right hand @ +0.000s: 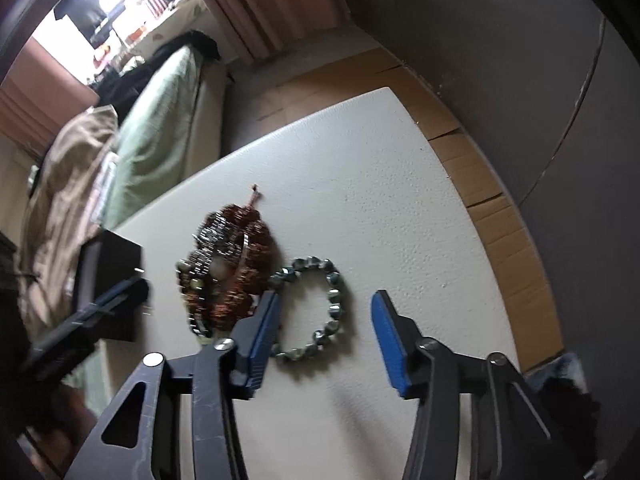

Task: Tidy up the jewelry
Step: 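Grasp the butterfly brooch with the left gripper while the right grasps the grey-green bracelet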

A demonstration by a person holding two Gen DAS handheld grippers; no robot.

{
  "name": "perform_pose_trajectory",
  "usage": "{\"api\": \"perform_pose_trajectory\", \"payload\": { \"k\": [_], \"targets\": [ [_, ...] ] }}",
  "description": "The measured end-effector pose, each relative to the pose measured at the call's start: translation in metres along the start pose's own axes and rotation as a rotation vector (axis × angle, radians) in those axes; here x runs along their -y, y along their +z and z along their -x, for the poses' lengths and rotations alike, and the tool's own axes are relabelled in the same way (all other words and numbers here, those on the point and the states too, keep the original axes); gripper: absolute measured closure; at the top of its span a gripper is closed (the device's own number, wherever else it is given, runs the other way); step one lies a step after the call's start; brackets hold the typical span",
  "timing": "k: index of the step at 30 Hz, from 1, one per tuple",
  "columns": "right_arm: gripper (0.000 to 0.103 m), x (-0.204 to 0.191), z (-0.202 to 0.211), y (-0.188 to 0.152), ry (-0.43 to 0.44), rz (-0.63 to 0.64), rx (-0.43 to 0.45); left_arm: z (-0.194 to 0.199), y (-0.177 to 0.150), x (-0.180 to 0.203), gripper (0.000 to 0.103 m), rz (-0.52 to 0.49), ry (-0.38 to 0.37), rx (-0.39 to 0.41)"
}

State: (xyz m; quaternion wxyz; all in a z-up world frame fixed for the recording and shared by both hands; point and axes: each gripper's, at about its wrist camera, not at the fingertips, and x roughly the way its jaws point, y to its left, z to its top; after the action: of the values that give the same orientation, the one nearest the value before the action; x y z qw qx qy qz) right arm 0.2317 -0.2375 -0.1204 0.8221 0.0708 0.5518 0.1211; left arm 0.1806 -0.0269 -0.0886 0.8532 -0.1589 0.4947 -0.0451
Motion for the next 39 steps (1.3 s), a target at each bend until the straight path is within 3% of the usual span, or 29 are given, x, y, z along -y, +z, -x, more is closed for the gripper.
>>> {"api": "perform_pose_trajectory", "payload": {
  "k": [2,8,13,23,39],
  "targets": [
    [0.060,-0.003,-0.002,-0.001,-0.035,0.025,0.005,0.003,0.001,-0.001,0.062,0.003,-0.007,0.003],
    [0.087,-0.019,-0.012,-0.010,-0.158,0.130,-0.005,0.015,0.000,-0.009,0.062,0.012,0.001,0.023],
    [0.092,-0.019,-0.007,-0.012,-0.169,0.134,0.004,0.027,-0.003,-0.017,0.062,0.024,0.019,0.044],
    [0.093,-0.015,0.038,-0.015,-0.003,0.070,0.104,0.060,-0.002,-0.029,0.062,0.046,0.019,0.111],
    [0.093,-0.069,0.077,-0.012,0.178,0.028,0.227,0.089,0.003,-0.077,0.062,0.106,0.083,0.165]
  ]
}}
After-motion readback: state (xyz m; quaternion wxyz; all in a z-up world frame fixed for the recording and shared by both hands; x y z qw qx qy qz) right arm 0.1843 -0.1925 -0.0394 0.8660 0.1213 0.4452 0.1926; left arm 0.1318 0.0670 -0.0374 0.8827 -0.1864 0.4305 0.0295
